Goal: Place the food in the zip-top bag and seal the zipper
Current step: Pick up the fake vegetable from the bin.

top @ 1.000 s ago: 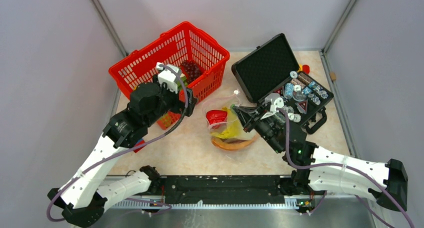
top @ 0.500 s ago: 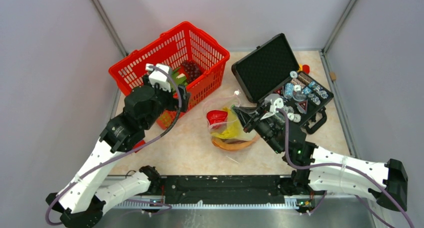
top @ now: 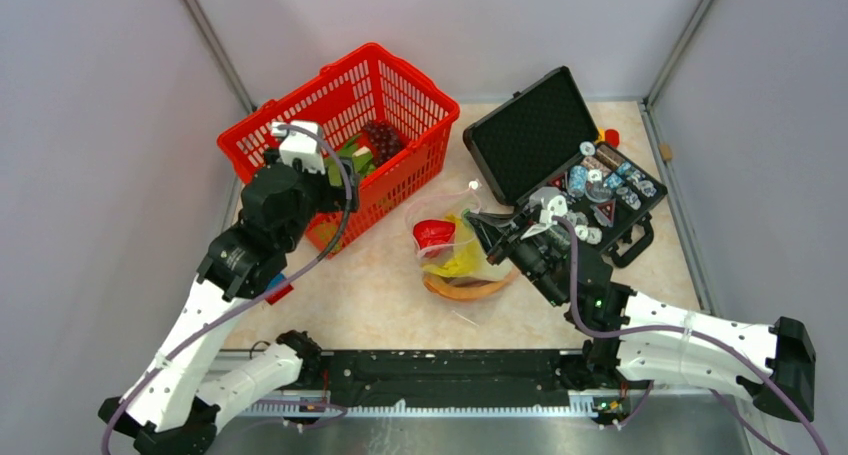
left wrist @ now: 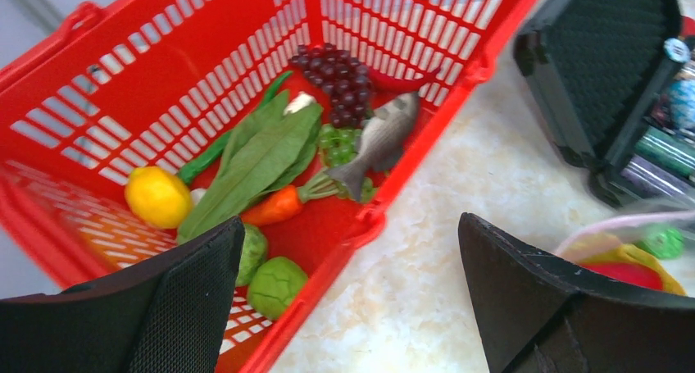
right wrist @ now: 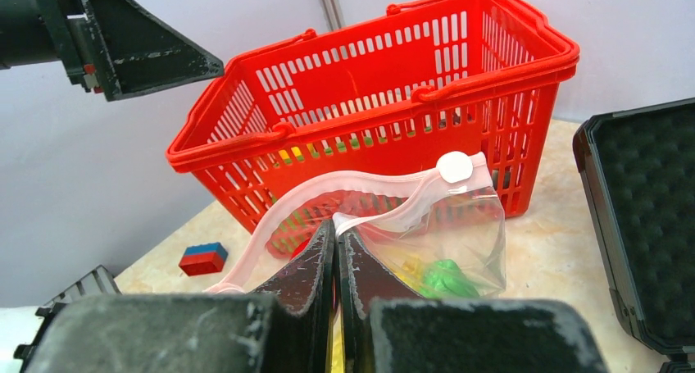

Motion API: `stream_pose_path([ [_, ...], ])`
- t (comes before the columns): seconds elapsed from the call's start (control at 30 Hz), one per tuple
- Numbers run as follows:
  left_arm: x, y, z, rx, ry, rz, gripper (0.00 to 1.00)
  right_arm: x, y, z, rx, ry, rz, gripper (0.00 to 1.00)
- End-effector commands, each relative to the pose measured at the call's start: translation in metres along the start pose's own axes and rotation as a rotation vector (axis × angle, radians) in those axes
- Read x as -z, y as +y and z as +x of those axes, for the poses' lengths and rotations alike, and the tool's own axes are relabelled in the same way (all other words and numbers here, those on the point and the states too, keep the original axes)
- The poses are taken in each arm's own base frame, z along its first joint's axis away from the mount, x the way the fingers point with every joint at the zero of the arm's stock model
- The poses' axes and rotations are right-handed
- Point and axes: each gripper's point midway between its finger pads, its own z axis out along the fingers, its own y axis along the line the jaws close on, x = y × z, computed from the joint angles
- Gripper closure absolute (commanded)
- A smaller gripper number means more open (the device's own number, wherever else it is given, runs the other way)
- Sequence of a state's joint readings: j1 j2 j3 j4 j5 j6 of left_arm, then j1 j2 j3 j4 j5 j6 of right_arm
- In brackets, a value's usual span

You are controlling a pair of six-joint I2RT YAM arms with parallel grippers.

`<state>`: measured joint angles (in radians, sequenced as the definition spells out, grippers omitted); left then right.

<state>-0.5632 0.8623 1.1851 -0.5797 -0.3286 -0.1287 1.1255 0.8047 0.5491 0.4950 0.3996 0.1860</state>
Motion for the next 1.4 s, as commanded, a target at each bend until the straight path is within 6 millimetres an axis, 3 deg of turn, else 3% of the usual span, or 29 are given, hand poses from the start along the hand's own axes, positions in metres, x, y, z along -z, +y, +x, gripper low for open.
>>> stream_pose_path([
  [0.0,-0.006,0.022,-0.004,0.048,-0.010,-0.058,0.01,0.001,0.009,-0.041,-0.064,-0.138,-0.026,1.00],
  [0.27,-0.028,0.066,0.017,0.206,0.073,-0.179,0.01,0.003,0.007,-0.045,-0.053,-0.145,-0.022,1.00],
  [0.57,-0.037,0.087,0.033,0.294,0.132,-0.218,0.01,0.006,0.006,-0.044,-0.035,-0.140,-0.023,1.00],
  [0.63,-0.039,0.091,0.037,0.315,0.133,-0.223,0.01,0.006,0.013,-0.047,-0.015,-0.148,-0.069,1.00],
  [0.7,-0.039,0.096,0.040,0.328,0.141,-0.239,0.01,0.012,0.031,-0.057,-0.013,-0.184,-0.173,1.00],
  [0.8,-0.037,0.104,0.043,0.332,0.153,-0.263,0.01,0.036,0.060,-0.086,-0.015,-0.345,-0.376,1.00],
  [0.9,-0.034,0.109,0.044,0.328,0.147,-0.281,0.01,0.057,0.072,-0.114,-0.018,-0.477,-0.473,1.00],
  [0.97,-0.033,0.113,0.045,0.323,0.147,-0.294,0.01,0.064,0.077,-0.122,-0.014,-0.503,-0.507,1.00],
  [1.13,-0.037,0.112,0.054,0.310,0.187,-0.279,0.01,0.065,0.076,-0.121,-0.015,-0.506,-0.508,1.00],
  [1.37,-0.046,0.131,0.073,0.328,0.269,-0.361,0.01,0.058,0.061,-0.106,-0.016,-0.457,-0.426,1.00],
])
